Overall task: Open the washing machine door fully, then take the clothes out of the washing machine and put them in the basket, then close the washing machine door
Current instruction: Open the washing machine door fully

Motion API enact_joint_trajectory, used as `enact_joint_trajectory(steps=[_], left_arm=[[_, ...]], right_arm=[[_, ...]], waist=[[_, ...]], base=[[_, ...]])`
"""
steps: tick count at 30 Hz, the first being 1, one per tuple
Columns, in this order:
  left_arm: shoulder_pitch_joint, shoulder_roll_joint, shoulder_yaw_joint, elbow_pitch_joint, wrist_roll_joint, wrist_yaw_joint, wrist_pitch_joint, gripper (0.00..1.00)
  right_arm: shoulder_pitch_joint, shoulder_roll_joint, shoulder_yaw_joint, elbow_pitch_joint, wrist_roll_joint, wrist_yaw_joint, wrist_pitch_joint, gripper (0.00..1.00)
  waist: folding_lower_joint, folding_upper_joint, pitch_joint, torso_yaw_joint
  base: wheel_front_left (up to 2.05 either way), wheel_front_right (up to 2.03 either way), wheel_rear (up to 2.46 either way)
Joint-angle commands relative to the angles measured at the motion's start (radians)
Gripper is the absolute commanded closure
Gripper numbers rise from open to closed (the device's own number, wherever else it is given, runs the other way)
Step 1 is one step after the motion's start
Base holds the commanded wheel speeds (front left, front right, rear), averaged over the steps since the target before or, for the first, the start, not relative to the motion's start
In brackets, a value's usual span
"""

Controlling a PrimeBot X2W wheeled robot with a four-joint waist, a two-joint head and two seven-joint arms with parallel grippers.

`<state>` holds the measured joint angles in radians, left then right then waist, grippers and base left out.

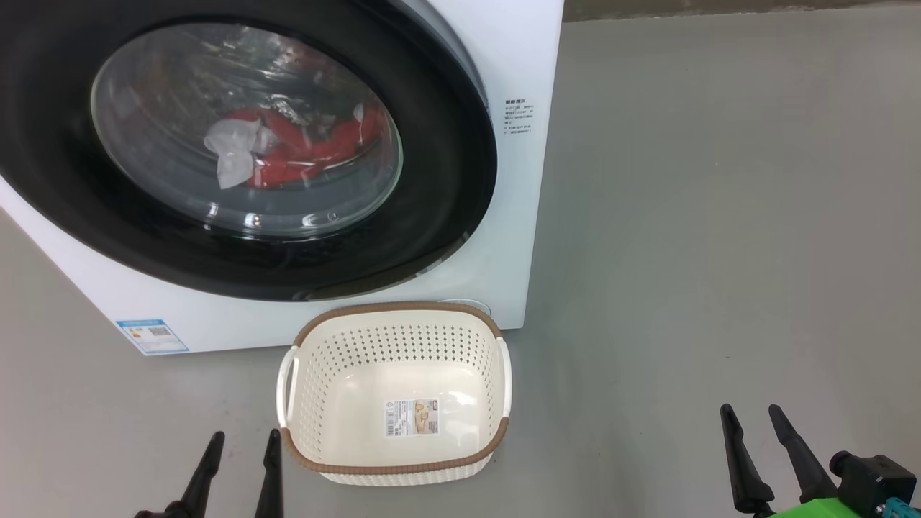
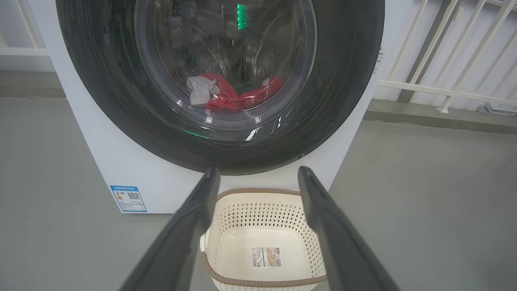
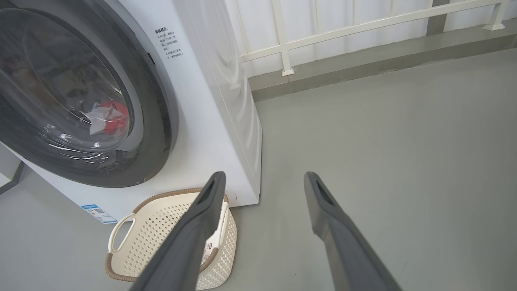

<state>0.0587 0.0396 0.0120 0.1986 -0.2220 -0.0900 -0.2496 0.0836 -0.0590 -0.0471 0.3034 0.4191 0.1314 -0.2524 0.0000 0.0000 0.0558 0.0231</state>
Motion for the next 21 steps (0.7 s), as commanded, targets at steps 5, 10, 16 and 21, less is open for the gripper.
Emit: enact_joint_trajectory(steps=[5,10,16,21], left_arm=[[-0.018,0.011,0.034,-0.023,-0.005,-0.009,-0.012,0.00],[-0.024,0.011,0.021,-0.026,-0.006,-0.009,-0.012,0.00],[-0.039,0.011,-0.007,-0.035,-0.016,-0.002,-0.012,0.00],[-0.065,0.011,-0.036,-0.041,-0.028,-0.001,-0.012,0.00]], right_arm=[[-0.014,-0.009,0.026,-0.029,-0.006,-0.001,-0.009,0.52],[-0.046,-0.007,0.047,-0.047,0.007,-0.001,-0.009,1.00],[-0.161,0.005,0.056,-0.098,0.197,-0.001,-0.009,1.00],[-0.315,0.008,0.101,-0.145,0.441,-0.001,-0.009,1.00]], waist=[[0.0000,0.0000,-0.001,0.003],[0.0000,0.0000,0.008,0.011],[0.0000,0.0000,0.041,0.028],[0.0000,0.0000,0.084,0.053]], base=[[0.00,0.00,0.00],[0.00,0.00,0.00],[0.00,0.00,0.00],[0.00,0.00,0.00]])
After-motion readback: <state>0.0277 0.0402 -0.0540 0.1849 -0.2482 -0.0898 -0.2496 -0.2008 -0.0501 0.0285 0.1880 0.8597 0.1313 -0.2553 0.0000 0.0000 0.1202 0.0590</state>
